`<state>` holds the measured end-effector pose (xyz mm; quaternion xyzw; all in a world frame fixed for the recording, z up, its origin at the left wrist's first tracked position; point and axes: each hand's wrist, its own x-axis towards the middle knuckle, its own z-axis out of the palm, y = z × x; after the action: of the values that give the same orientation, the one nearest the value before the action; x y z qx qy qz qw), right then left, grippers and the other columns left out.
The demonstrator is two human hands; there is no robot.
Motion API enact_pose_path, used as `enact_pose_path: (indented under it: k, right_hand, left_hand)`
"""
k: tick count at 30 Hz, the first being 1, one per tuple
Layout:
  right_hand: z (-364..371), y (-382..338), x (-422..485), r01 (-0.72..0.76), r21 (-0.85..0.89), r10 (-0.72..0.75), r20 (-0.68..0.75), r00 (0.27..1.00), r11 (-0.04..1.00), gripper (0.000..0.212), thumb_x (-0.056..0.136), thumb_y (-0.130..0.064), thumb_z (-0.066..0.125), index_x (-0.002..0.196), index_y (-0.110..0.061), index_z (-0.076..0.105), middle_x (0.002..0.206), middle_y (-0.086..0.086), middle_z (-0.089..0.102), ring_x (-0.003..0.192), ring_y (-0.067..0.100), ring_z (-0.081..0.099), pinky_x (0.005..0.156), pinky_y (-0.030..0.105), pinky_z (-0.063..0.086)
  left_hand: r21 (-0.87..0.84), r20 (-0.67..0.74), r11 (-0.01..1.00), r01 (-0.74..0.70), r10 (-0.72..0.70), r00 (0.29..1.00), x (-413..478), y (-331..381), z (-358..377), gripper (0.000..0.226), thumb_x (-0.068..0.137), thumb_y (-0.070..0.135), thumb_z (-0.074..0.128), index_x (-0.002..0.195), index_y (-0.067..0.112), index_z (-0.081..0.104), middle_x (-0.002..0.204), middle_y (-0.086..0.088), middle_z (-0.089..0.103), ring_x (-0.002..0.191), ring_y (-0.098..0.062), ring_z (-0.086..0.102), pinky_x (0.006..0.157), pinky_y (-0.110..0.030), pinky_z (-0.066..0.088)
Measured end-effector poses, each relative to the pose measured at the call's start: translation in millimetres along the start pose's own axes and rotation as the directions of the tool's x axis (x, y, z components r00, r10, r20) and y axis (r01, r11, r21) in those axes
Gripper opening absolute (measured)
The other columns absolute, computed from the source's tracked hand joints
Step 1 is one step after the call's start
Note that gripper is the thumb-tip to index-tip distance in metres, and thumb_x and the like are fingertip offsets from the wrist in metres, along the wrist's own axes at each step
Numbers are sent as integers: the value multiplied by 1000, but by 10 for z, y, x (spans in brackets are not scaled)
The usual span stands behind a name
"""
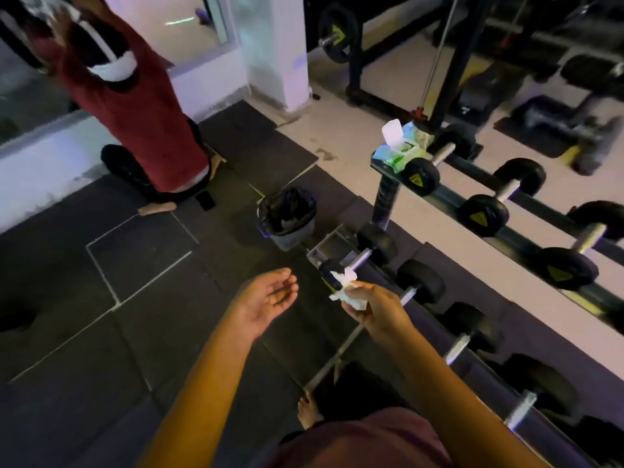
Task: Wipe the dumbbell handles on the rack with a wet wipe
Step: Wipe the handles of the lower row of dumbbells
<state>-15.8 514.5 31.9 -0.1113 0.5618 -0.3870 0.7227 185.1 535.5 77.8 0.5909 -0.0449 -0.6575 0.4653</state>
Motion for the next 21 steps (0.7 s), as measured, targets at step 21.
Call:
enact_pose_path:
  k: [21]
  right_hand:
    - [261,-715,1202,162,229,-80,-328,941,960,12,80,9,63,92,5,66,97,20,66,90,31,65,83,45,56]
  left_hand:
    - [471,132,867,159,-248,960,1553,928,1332,9,91,5,56,85,5,63,74,-9,64,75,-20,60,74,-30,50]
